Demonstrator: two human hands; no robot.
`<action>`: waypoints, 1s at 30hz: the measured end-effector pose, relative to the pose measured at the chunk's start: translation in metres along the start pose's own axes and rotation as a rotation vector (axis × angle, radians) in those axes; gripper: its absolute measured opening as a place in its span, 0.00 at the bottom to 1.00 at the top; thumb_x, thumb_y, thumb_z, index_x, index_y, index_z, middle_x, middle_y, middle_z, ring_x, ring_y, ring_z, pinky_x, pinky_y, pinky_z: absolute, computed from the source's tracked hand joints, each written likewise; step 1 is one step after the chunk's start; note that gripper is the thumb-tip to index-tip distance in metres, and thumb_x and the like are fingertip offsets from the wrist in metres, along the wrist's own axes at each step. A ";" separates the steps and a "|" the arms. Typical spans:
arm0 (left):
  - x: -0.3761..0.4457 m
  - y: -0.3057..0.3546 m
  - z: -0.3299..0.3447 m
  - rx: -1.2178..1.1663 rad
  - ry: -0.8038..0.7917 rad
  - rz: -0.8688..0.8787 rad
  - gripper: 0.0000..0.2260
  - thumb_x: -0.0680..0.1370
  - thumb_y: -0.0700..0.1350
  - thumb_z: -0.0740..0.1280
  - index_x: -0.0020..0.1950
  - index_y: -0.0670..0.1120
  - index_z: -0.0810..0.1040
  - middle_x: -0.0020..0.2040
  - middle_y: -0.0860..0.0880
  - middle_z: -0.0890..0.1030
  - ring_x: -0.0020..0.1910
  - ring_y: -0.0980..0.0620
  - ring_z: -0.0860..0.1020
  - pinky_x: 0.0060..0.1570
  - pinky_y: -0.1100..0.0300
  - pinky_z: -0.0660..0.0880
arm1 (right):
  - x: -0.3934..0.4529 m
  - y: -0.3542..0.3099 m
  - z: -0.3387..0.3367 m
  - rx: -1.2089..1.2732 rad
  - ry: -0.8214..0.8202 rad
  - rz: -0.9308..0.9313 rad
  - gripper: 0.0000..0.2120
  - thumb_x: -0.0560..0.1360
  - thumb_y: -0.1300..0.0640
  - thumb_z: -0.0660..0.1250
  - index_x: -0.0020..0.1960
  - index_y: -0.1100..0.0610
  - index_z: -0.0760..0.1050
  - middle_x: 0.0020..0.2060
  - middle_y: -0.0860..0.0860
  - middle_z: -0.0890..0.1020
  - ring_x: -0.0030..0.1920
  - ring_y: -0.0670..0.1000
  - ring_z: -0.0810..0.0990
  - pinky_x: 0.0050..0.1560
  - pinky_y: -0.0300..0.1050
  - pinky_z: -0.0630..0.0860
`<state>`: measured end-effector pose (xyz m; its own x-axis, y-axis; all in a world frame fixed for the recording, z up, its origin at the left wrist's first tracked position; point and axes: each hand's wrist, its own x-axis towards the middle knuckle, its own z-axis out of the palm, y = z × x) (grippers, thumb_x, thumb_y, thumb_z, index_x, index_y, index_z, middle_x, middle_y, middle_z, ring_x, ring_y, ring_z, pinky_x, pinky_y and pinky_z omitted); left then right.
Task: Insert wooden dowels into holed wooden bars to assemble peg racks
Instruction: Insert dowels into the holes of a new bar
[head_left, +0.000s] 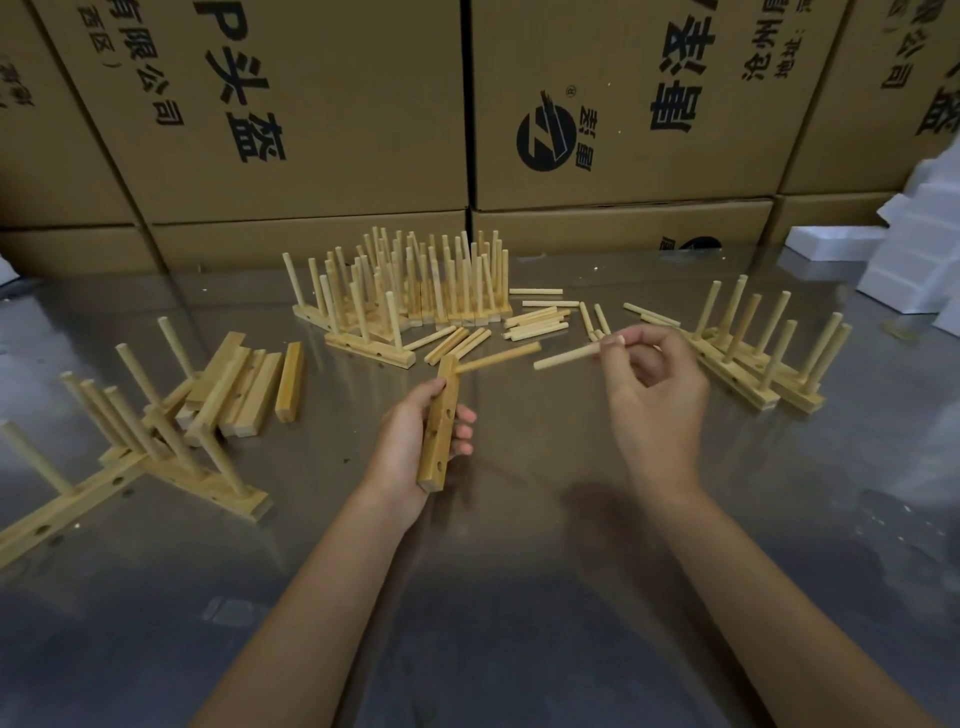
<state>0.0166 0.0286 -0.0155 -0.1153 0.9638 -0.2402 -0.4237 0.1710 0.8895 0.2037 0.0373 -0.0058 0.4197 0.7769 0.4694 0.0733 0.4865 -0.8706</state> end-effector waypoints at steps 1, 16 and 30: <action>0.000 0.000 0.000 0.005 0.000 0.001 0.13 0.84 0.47 0.61 0.50 0.39 0.78 0.34 0.44 0.80 0.27 0.52 0.75 0.25 0.63 0.75 | -0.006 -0.002 0.003 -0.001 -0.044 -0.026 0.05 0.76 0.56 0.66 0.46 0.48 0.73 0.40 0.48 0.85 0.43 0.46 0.84 0.45 0.40 0.75; -0.006 -0.008 0.006 0.155 -0.064 0.060 0.15 0.82 0.51 0.62 0.56 0.40 0.80 0.37 0.44 0.80 0.32 0.50 0.76 0.33 0.57 0.74 | -0.042 -0.004 0.013 -0.693 -0.676 -0.393 0.15 0.78 0.53 0.64 0.61 0.39 0.68 0.48 0.39 0.78 0.44 0.44 0.78 0.40 0.45 0.74; -0.013 -0.013 0.011 0.276 0.034 0.077 0.11 0.79 0.53 0.68 0.46 0.47 0.84 0.32 0.50 0.80 0.28 0.56 0.77 0.28 0.63 0.75 | -0.040 -0.004 0.008 -0.583 -0.686 -0.360 0.03 0.74 0.55 0.69 0.46 0.48 0.77 0.40 0.38 0.76 0.42 0.43 0.76 0.40 0.45 0.76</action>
<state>0.0333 0.0164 -0.0200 -0.1694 0.9696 -0.1764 -0.1529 0.1510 0.9766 0.1793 0.0070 -0.0199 -0.3213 0.7746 0.5447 0.6087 0.6096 -0.5078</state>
